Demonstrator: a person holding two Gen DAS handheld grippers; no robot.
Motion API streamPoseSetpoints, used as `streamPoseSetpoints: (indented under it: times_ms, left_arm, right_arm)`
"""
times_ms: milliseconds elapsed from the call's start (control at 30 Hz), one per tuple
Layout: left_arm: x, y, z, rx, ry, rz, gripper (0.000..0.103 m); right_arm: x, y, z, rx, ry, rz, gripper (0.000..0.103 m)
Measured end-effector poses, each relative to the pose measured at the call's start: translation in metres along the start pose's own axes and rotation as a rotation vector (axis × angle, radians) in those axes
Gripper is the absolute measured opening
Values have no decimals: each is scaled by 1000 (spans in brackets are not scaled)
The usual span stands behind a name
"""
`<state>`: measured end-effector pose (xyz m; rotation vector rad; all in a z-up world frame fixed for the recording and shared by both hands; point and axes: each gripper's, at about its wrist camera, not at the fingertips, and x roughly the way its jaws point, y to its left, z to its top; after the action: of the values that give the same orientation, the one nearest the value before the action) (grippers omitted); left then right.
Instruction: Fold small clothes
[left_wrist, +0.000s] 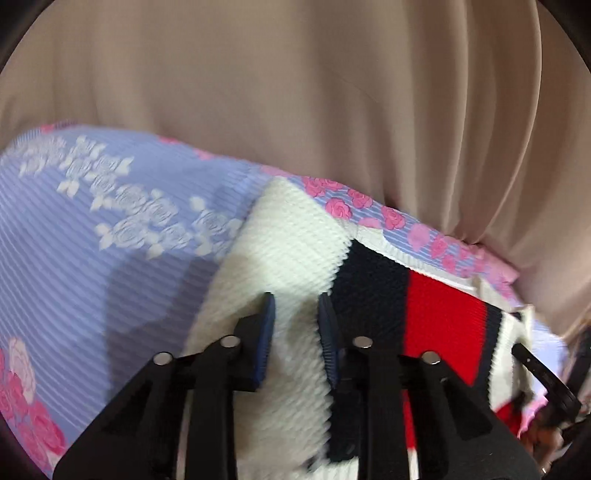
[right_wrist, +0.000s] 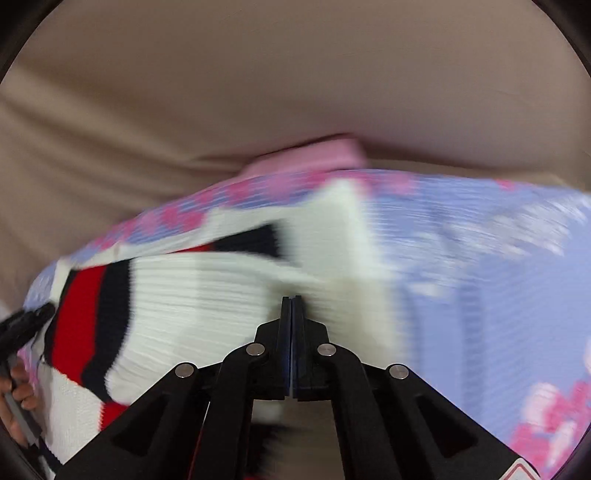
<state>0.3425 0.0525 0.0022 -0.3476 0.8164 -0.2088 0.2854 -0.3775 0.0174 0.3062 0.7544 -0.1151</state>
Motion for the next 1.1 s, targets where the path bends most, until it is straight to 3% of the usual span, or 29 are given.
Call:
streamPoseSetpoints:
  times_ms: [33, 67, 100, 133, 167, 200, 233, 333, 400, 433, 500, 533, 600, 667, 700, 767, 800, 833, 900, 1000, 1100]
  left_arm:
    - [-10, 4, -3, -3, -2, -4, 20]
    - [-21, 6, -8, 1, -5, -5, 21]
    - [-41, 7, -19, 19, -4, -18, 29]
    - [-61, 9, -32, 34, 0, -18, 48]
    - [-81, 13, -47, 46, 2, -11, 56]
    - [-97, 16, -63, 59, 8, -4, 68]
    - [-117, 21, -85, 74, 32, 3, 73]
    - [-155, 49, -154, 67, 180, 6, 85]
    - [-174, 69, -199, 22, 271, -13, 88]
    - [-199, 77, -212, 41, 219, -10, 92]
    - [-213, 75, -227, 29, 239, 8, 94]
    - [-217, 74, -235, -21, 255, -75, 94]
    - [-214, 69, -239, -49, 265, -148, 94]
    - [-208, 60, -236, -33, 247, -166, 90]
    - [-203, 55, -236, -36, 249, -177, 82]
    - [-197, 48, -231, -26, 232, -170, 50]
    - [-191, 46, -229, -30, 264, -191, 15]
    - [-190, 49, -230, -52, 284, -200, 8]
    - [-203, 54, -231, -68, 268, -194, 7]
    - [-241, 49, -241, 35, 195, -143, 6]
    - [-274, 49, -261, 72, 209, -170, 6]
  right_arm:
    - [-23, -16, -9, 21, -15, -24, 12]
    - [-44, -22, -20, 9, -29, -61, 17]
    - [-62, -26, -34, -19, -31, -82, 22]
    - [-82, -28, -52, -48, -19, -82, 29]
    - [-104, -31, -77, -73, 7, -66, 35]
    - [-121, -32, -98, -86, 32, -55, 48]
    - [-141, -33, -128, -92, 71, -30, 58]
    - [-174, -33, -200, -57, 195, 48, 62]
    - [-193, -29, -246, -51, 238, 65, 63]
    - [-202, -25, -259, -64, 204, 53, 70]
    - [-213, -8, -281, -79, 215, 117, 73]
    - [-212, -1, -289, -78, 206, 148, 73]
    - [-207, 13, -295, -90, 185, 183, 74]
    - [-197, 25, -290, -115, 144, 160, 74]
    - [-192, 30, -286, -110, 126, 156, 69]
    - [-182, 31, -276, -60, 132, 193, 30]
    - [-180, 29, -273, -29, 144, 210, 16]
    - [-182, 24, -271, 10, 128, 224, 14]
    - [-199, 22, -269, 21, 80, 226, 13]
    - [-244, 16, -274, 10, -2, 227, 12]
    - [-276, 4, -290, 14, -20, 190, 11]
